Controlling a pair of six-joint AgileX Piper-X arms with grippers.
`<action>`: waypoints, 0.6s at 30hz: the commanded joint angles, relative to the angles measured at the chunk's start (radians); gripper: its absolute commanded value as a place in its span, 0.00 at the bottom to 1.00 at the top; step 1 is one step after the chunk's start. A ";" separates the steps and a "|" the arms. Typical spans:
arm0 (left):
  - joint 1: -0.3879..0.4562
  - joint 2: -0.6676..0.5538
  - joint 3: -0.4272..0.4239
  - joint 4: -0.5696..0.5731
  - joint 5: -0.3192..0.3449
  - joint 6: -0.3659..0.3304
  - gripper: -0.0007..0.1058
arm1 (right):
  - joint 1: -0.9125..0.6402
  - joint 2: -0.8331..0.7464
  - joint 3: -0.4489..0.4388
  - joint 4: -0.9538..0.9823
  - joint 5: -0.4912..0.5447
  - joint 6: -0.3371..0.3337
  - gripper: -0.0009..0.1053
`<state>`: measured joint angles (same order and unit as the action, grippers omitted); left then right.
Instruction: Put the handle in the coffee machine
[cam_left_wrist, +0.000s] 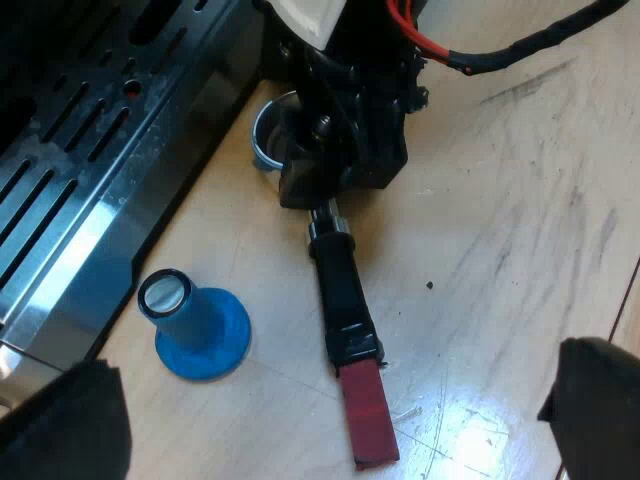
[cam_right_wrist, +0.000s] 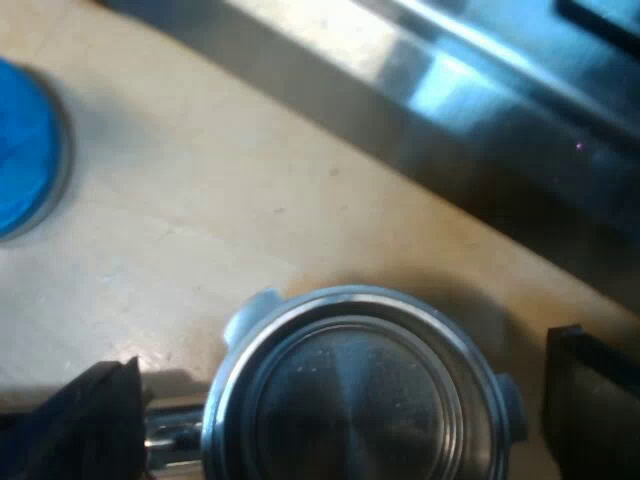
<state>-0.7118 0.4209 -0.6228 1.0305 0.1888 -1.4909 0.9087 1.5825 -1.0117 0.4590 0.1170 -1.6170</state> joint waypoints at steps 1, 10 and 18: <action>-0.003 -0.002 -0.002 -0.011 -0.005 -0.016 0.81 | -0.020 0.010 0.002 -0.002 -0.013 -0.001 0.77; -0.003 -0.002 -0.002 -0.011 -0.005 -0.016 0.81 | -0.038 0.013 0.002 0.028 -0.070 -0.020 0.77; -0.003 -0.002 -0.002 -0.011 -0.005 -0.016 0.81 | -0.040 0.013 0.008 0.060 -0.077 -0.049 0.74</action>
<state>-0.7118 0.4209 -0.6228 1.0305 0.1888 -1.4909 0.8717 1.5952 -1.0053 0.5128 0.0454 -1.6528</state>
